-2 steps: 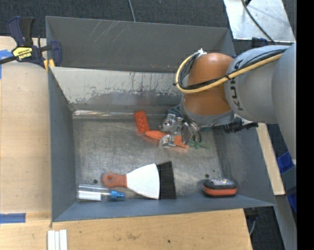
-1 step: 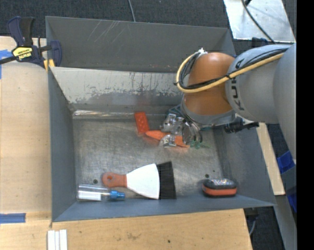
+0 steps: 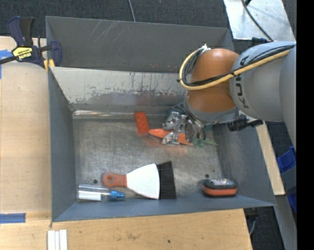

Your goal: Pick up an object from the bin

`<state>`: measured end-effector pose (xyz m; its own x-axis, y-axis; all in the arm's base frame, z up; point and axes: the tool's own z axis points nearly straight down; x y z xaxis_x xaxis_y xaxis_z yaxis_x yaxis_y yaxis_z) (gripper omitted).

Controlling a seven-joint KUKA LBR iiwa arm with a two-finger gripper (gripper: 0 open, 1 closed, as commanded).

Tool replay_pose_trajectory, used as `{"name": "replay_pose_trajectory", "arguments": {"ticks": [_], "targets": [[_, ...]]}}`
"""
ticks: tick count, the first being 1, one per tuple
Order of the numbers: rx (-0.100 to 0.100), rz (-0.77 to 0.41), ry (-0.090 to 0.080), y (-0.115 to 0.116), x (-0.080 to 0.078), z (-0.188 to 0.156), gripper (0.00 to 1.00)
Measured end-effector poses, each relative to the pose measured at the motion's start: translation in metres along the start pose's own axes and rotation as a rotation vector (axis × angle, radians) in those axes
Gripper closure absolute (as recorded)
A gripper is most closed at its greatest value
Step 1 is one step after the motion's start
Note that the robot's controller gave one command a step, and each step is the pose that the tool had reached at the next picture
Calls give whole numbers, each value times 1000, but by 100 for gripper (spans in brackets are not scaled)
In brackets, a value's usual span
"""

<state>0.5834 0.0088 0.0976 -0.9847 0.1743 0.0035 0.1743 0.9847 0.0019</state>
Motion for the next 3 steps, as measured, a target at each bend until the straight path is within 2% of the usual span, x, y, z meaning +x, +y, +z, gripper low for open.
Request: {"name": "replay_pose_trajectory", "arguments": {"ticks": [2,3], "targets": [[0,1,-9,-1,-2,-40,100],[1,1,-5,-1,-1,-54,100]]}}
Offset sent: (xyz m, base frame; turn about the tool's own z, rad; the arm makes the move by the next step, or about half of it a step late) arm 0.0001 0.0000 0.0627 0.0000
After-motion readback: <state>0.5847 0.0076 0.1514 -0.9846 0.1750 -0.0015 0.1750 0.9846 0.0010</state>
